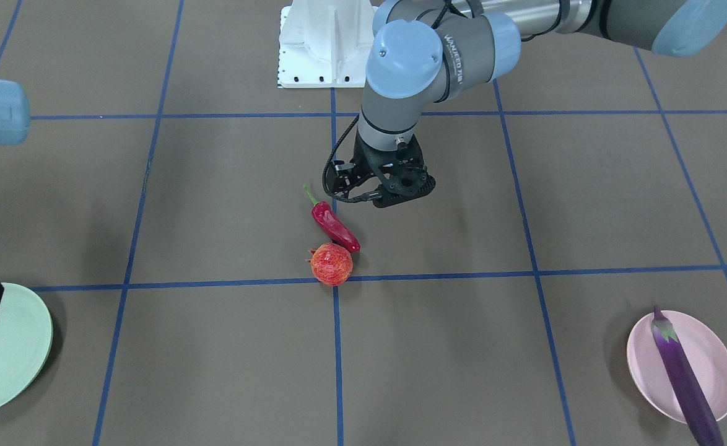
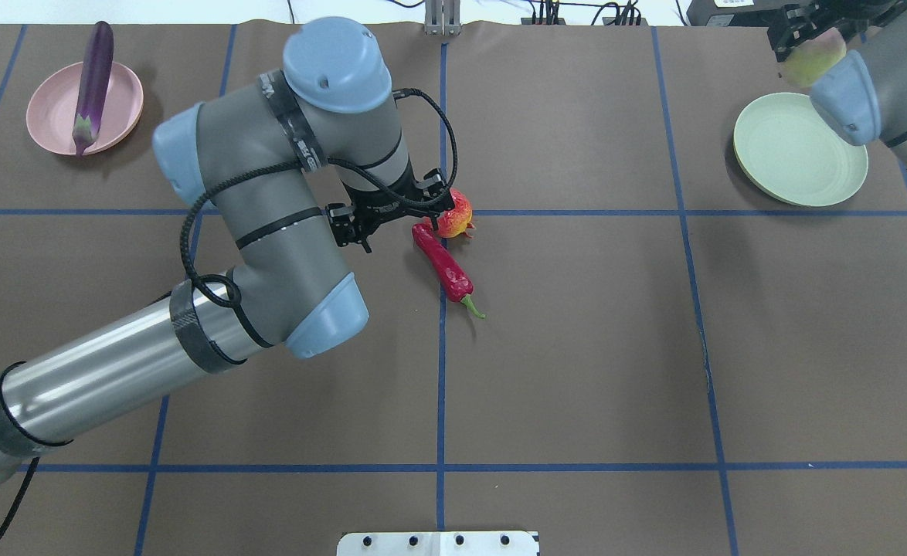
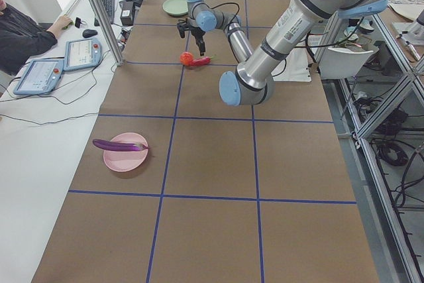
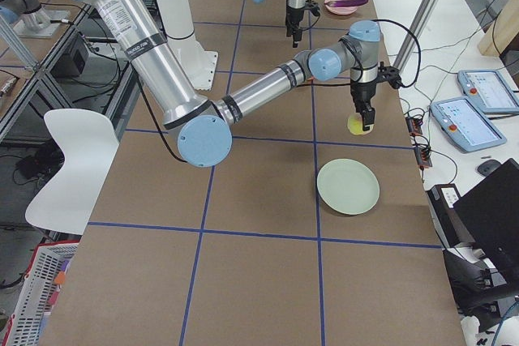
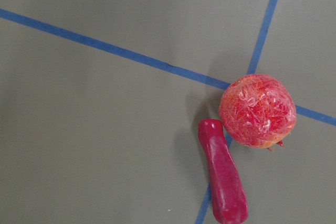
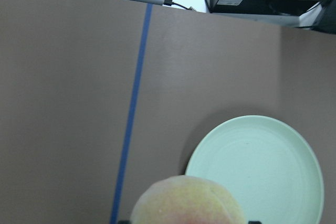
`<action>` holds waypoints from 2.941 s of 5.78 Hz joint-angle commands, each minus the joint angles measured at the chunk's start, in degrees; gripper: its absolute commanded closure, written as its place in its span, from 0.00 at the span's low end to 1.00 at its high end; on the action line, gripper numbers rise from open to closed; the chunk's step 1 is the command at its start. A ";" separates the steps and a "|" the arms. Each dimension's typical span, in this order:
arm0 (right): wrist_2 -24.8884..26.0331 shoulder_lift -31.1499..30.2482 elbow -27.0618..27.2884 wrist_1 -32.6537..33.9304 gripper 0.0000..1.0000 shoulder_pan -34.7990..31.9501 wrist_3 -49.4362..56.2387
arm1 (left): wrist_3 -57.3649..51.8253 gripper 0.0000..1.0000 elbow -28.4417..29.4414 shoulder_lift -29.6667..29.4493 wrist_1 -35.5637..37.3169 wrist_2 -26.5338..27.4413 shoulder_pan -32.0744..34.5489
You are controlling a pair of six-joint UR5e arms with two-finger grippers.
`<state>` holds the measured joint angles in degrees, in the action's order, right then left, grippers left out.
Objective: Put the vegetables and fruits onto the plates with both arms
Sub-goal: 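Carry the peach to the green plate while the left gripper reaches the pepper, then grasp the red chili pepper with the left gripper while the right sets the peach down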
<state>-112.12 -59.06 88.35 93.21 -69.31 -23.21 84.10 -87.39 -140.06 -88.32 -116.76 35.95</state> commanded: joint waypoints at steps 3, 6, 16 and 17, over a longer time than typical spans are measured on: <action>4.72 -2.02 -11.96 -15.67 1.00 -0.22 1.15 | 6.87 0.00 11.78 -3.62 -11.44 6.61 -6.23; 0.94 -2.55 -14.25 -15.69 1.00 -0.30 2.29 | 6.96 0.14 18.29 -4.87 -16.70 8.39 -7.47; -3.89 -2.99 -19.01 -15.69 0.93 6.46 2.91 | 2.65 1.00 8.90 -4.78 -6.08 3.29 -1.50; -3.98 -2.73 -19.01 -15.78 0.36 6.46 2.73 | 2.65 1.00 8.81 -4.78 -5.99 2.77 -0.89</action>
<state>-115.78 -61.97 69.38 77.49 -63.01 -20.32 86.82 -78.47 -144.88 -94.45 -113.60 34.47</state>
